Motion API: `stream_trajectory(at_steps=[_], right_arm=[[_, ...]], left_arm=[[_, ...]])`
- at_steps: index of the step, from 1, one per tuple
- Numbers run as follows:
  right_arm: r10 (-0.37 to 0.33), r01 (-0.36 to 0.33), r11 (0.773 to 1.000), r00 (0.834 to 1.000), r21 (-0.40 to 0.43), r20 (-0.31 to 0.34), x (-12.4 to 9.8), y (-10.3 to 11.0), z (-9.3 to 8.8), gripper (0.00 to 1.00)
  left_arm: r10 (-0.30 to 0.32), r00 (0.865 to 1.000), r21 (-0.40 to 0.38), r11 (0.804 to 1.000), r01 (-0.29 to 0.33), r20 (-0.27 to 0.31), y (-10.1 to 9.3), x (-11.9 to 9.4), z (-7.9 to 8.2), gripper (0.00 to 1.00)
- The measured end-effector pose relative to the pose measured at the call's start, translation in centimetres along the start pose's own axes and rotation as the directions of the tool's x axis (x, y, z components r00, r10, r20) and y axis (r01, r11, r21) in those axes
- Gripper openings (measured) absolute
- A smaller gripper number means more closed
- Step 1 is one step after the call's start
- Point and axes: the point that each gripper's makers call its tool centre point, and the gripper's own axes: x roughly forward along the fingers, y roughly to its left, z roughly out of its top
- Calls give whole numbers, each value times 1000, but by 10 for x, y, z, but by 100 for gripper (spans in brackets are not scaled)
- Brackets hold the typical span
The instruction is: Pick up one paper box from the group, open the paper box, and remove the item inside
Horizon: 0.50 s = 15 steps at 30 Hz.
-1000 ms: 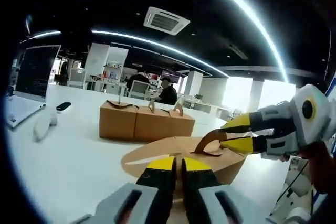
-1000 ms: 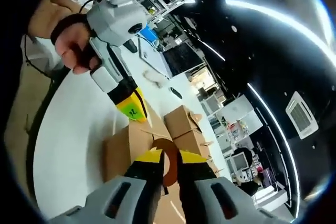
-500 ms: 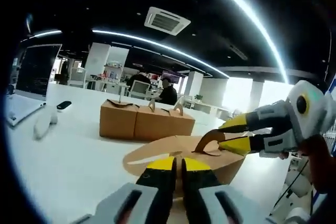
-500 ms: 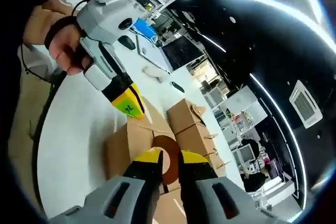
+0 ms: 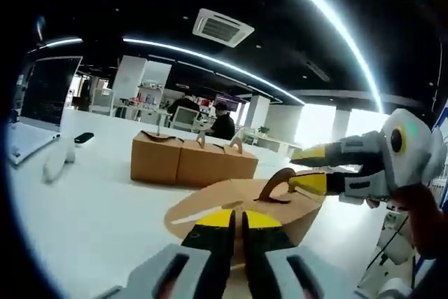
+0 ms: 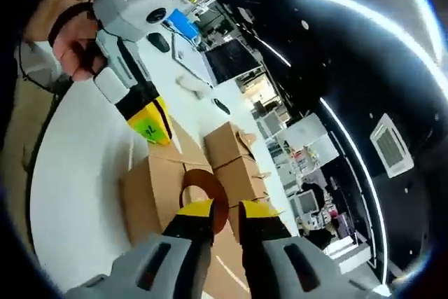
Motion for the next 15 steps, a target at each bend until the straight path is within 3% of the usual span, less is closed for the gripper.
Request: stream_trajectory(at_steps=[2,5,8,15], right_arm=[[3,-3,999,1000,-34,-13,4,3,-2,27],[7,-9,998,1000,-60,-24,7,8,-3,26],[-40,38,995,999,-96,-19,5,2,1,26],[-75,75,993,997,-96,-3,1,-8,2,22]], left_arm=[[0,1000,1,1000,0,1,0,0,0,8],[-3,1000,1,1000,3,0,0,-1,0,8],[-3,1000,0,1000,3,0,0,-1,0,8],[-7,1000,-4,1000,7,0,-2,-1,-1,8]])
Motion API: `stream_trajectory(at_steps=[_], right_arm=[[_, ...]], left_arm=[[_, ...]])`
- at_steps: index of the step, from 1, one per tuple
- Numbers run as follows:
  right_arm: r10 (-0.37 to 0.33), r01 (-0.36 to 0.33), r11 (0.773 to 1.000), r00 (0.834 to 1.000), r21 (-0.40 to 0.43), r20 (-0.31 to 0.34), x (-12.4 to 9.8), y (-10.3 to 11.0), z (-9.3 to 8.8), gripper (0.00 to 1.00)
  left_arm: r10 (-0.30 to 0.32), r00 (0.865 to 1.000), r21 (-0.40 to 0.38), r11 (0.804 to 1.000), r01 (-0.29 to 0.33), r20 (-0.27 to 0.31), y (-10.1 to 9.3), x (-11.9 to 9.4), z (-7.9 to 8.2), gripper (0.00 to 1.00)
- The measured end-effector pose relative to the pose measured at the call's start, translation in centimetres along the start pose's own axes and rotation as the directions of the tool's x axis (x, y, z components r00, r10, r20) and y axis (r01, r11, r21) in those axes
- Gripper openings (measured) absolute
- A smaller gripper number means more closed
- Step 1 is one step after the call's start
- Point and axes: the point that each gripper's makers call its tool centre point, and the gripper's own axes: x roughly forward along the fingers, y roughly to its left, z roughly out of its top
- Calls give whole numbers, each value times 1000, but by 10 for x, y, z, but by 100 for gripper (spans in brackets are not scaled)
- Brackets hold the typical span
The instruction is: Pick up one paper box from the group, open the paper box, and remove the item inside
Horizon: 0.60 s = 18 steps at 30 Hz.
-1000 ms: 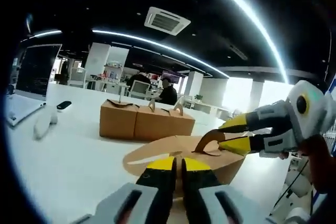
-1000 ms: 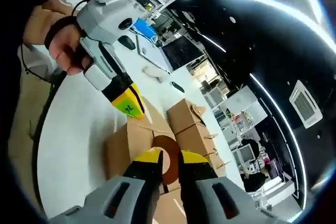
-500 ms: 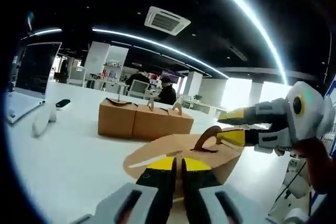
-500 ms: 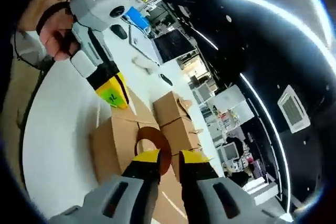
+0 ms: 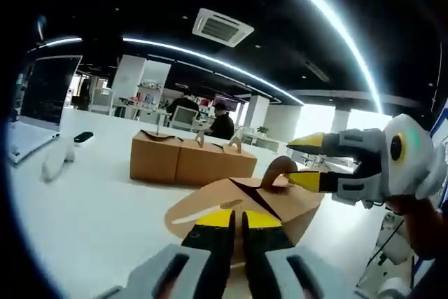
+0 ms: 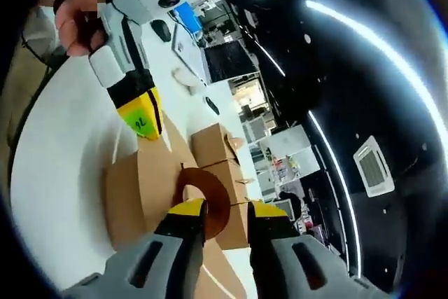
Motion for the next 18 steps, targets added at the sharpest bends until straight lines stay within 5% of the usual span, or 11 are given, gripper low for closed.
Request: stream_trajectory(at_steps=[18], right_arm=[[-13,13,1000,1000,-15,12,0,-4,3,10]], left_arm=[[-3,1000,-5,1000,3,0,-2,0,0,8]])
